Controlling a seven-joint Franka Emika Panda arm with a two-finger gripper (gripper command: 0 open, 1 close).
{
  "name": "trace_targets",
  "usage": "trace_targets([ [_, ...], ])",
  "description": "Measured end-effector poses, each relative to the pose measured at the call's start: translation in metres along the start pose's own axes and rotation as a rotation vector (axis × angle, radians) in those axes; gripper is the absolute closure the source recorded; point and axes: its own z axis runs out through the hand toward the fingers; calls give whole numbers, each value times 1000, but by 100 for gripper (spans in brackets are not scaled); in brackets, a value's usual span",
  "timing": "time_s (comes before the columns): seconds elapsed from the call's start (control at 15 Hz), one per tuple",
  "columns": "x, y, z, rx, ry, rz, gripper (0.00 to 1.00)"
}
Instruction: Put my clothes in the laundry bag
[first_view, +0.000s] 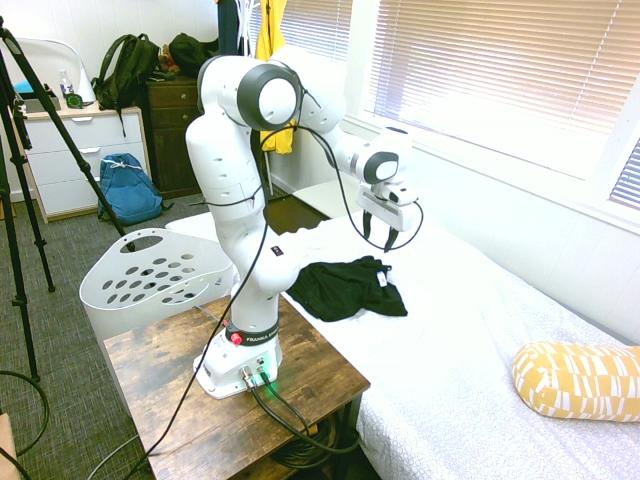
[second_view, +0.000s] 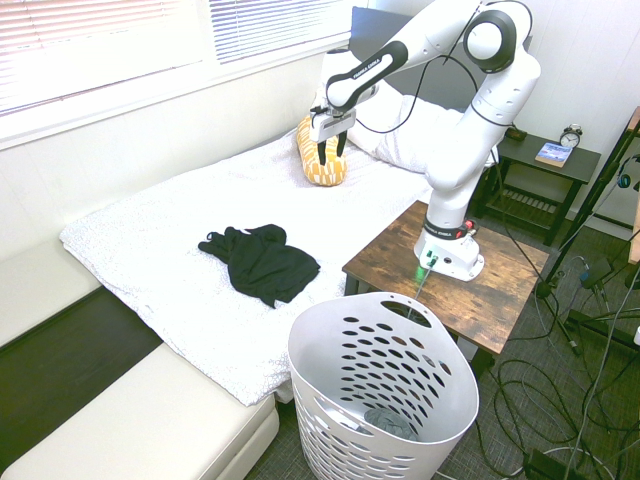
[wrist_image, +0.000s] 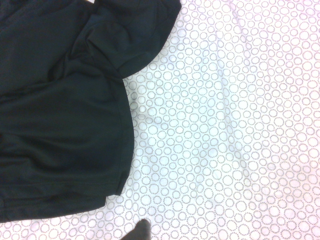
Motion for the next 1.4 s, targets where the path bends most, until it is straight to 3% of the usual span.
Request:
trace_targets([
  [0.27,2,-15,8,33,36,-24,0],
  [0.47,2,-57,46,47,76,-96,0],
  [0.93,-34,-175,201,24,91,-284,0],
  [1.13,-43,-198,286,-19,105,-349,0],
  [1.4,-25,-213,391,-39,59,-334,0],
])
